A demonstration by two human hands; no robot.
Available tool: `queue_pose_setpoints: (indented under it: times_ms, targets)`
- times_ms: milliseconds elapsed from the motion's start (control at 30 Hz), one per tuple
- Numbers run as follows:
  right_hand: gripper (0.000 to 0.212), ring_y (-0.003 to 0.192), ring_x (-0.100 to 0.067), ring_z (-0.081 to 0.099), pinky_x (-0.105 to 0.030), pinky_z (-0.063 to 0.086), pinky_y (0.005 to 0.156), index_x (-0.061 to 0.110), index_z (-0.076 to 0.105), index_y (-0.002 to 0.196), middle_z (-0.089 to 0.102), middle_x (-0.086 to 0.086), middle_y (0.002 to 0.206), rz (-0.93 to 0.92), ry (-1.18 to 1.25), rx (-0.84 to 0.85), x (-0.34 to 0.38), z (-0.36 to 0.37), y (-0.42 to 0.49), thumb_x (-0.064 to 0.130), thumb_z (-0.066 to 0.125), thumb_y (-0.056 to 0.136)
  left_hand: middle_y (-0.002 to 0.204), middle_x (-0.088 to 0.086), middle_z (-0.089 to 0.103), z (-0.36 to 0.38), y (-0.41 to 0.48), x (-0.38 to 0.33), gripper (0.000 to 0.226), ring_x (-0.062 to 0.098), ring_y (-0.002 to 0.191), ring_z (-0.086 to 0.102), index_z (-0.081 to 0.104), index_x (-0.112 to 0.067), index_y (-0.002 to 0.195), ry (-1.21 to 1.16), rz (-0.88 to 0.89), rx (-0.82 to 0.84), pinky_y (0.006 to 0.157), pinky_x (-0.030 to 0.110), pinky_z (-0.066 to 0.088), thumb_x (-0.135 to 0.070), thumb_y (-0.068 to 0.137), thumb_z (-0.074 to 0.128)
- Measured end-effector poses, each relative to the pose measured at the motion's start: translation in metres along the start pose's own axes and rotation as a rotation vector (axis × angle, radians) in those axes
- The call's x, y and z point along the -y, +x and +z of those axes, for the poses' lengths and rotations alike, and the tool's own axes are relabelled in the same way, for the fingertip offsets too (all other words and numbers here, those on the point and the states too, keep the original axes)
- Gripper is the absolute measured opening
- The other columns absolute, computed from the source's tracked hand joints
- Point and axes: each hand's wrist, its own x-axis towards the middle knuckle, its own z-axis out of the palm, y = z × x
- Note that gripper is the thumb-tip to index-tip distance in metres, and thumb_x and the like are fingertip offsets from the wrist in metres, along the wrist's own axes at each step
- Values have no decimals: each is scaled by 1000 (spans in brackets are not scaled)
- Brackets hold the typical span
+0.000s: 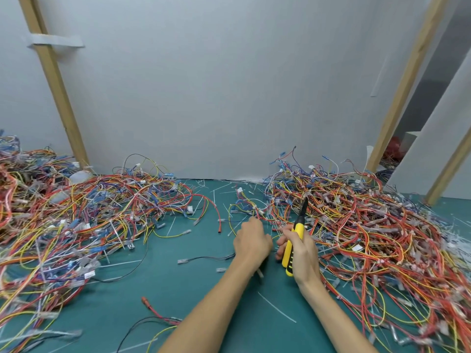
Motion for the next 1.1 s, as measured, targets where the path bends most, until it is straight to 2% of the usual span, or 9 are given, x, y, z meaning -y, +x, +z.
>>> queue_pose_setpoints:
  times_ms: [133,267,333,433,600,767,900,1000,1100]
  targets:
    - [25,55,-22,56,-38,48,53,13,62,88,60,-2,64,-12,-36,-5,2,1,-1,36,56,79,97,12,72,-19,2,6,22,28,94,65,64,-7,107,-311,16,-50,82,32,50,-12,88,53]
    - [28,54,-19,56,-34,48,49,11,62,89,60,-1,64,-15,-31,1,1,1,0,37,57,79,77,12,69,-62,1,24,15,12,61,67,62,8,105,-920,-60,80,69,24,58,7,91,56]
    - [29,55,-19,57,-34,48,49,11,62,90,60,-2,65,-15,-31,6,2,1,0,38,56,79,77,11,69,-88,-3,36,14,8,60,68,60,8,103,-1106,-35,120,64,17,57,12,92,52]
    - [29,55,-19,57,-35,49,50,12,63,89,61,-2,65,-16,-44,18,2,1,0,39,57,79,79,10,71,-124,-6,47,16,11,67,71,61,5,103,-1327,-47,164,68,20,59,10,94,49]
    - [29,53,-19,57,-37,49,52,12,62,89,60,-2,64,-5,-31,18,2,0,0,39,57,79,75,8,72,-164,-9,34,22,14,70,72,60,6,97,-1571,30,252,64,29,60,12,95,38]
    - [29,52,-20,57,-37,47,53,12,62,90,60,-2,64,-2,-29,18,3,0,-1,39,57,79,79,3,59,-205,-6,2,29,7,66,67,57,6,108,-1778,143,350,71,29,60,10,96,32]
    - [22,53,-20,58,-34,48,49,12,62,91,61,-4,67,-14,-8,31,2,-1,0,33,60,87,75,6,59,-233,-4,-17,29,14,68,67,61,9,101,-1956,242,460,65,28,60,9,82,39]
    - [23,55,-20,58,-33,49,49,11,62,93,61,-5,68,1,29,46,2,-1,1,32,62,86,75,7,61,-226,-3,-18,27,16,76,65,61,8,98,-1988,236,471,62,29,60,8,82,39]
    - [35,58,-22,60,-37,50,52,8,62,96,64,-9,71,29,61,62,4,-2,2,37,59,77,75,6,63,-191,1,-4,29,11,75,66,57,5,102,-1896,173,384,73,33,61,8,94,30]
